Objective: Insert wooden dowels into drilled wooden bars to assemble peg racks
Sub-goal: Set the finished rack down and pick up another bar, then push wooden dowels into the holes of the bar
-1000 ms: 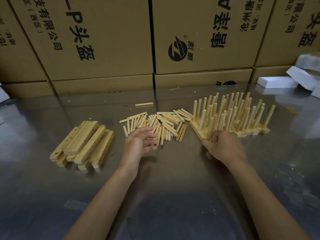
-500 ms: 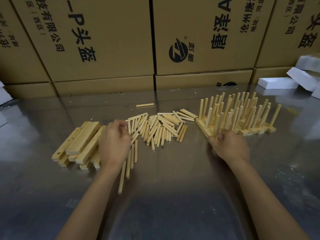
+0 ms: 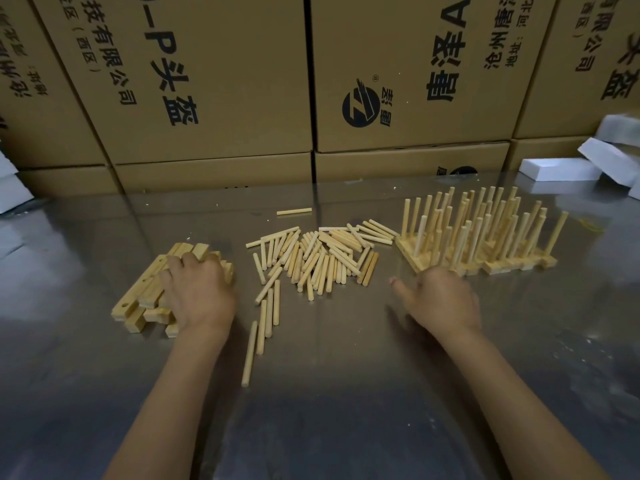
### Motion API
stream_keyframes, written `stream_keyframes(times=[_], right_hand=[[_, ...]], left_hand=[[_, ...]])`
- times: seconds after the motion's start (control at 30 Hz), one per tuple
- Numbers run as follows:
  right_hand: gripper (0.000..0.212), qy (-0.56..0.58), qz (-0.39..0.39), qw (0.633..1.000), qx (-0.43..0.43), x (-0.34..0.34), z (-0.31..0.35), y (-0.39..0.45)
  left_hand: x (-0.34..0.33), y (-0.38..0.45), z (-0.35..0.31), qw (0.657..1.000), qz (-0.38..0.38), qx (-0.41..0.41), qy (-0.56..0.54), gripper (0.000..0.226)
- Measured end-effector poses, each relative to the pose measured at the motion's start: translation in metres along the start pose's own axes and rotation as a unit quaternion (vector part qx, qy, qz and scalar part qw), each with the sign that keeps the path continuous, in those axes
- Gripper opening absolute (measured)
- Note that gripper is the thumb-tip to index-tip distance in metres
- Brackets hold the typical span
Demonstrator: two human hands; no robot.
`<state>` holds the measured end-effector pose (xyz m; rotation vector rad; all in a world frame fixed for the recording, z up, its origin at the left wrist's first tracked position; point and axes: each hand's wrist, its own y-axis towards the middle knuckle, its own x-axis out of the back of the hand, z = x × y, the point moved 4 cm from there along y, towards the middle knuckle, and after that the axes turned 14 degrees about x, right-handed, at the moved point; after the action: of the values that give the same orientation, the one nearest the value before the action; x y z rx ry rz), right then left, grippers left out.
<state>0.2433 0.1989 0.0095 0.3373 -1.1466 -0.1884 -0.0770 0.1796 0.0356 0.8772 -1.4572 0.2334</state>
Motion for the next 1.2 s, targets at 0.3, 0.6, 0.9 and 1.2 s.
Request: stream_keyframes(times=[0.3, 0.6, 0.9, 1.2], right_hand=[[0.05, 0.019, 0.04, 0.96, 0.276, -0.046, 0.054, -0.011], [0.031, 0.07, -0.034, 0.977, 0.201, -0.031, 0.04, -0.006], [0.013, 0.032, 0.041, 0.998, 0.045, -0.023, 0.013, 0.0], [0.014, 0.338, -0.053, 0.939, 0.043, -0.002, 0.032, 0.0]], left_hand=[[0.024, -0.015, -0.021, 0.915, 0.048, -0.057, -0.396, 0.037], [-0.003, -0.056, -0.053, 0.624, 0.496, 0.124, -0.591, 0.026], [-0.016, -0.068, -0.063, 0.469, 0.575, 0.161, -0.65, 0.029], [-0.02, -0.071, -0.07, 0.459, 0.622, 0.113, -0.624, 0.032]])
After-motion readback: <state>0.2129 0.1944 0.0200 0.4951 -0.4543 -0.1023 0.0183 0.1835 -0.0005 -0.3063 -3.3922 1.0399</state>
